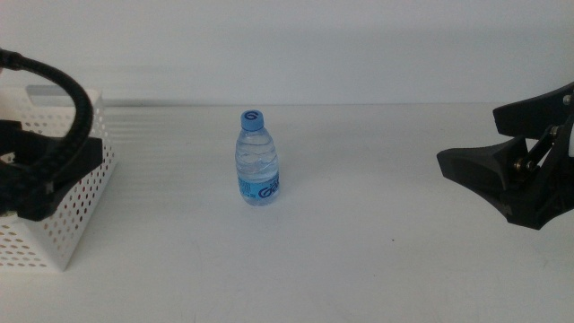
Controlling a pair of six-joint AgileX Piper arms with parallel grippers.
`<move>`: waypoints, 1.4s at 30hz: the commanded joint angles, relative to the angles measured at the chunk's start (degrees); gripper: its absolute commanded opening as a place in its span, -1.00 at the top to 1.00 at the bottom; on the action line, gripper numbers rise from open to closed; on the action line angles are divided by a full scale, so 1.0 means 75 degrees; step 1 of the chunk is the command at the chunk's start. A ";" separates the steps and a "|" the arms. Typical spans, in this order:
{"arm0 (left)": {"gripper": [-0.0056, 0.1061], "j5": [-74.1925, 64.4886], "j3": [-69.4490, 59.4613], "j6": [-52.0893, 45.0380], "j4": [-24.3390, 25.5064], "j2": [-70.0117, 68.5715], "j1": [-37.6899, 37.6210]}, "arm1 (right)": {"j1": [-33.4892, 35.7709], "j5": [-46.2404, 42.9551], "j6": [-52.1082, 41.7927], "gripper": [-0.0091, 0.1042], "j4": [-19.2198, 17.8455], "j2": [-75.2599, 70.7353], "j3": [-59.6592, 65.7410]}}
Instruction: Use arms to grab the bottles and put them into the dustbin to the left of the table.
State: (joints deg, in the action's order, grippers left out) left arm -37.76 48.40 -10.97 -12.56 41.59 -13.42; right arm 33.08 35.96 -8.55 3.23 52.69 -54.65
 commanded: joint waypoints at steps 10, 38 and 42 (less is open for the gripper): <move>-0.72 0.1177 0.0189 0.0077 0.0020 0.0051 -0.0010 | 0.0016 -0.0541 -0.0092 -0.27 0.0011 -0.0080 -0.0273; -0.71 0.8054 -0.2061 -0.2547 -0.2653 0.3219 -0.2471 | 0.0016 -0.0533 -0.0092 -0.27 0.0003 -0.0080 -0.0273; -0.71 0.8197 -0.2171 -0.2142 -0.2528 0.3615 -0.2588 | 0.0016 -0.0533 -0.0092 -0.27 0.0003 -0.0080 -0.0273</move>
State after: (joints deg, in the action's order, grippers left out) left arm 18.89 30.88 -29.14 -32.05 68.84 -32.31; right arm 33.08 35.96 -8.55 3.23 52.69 -54.65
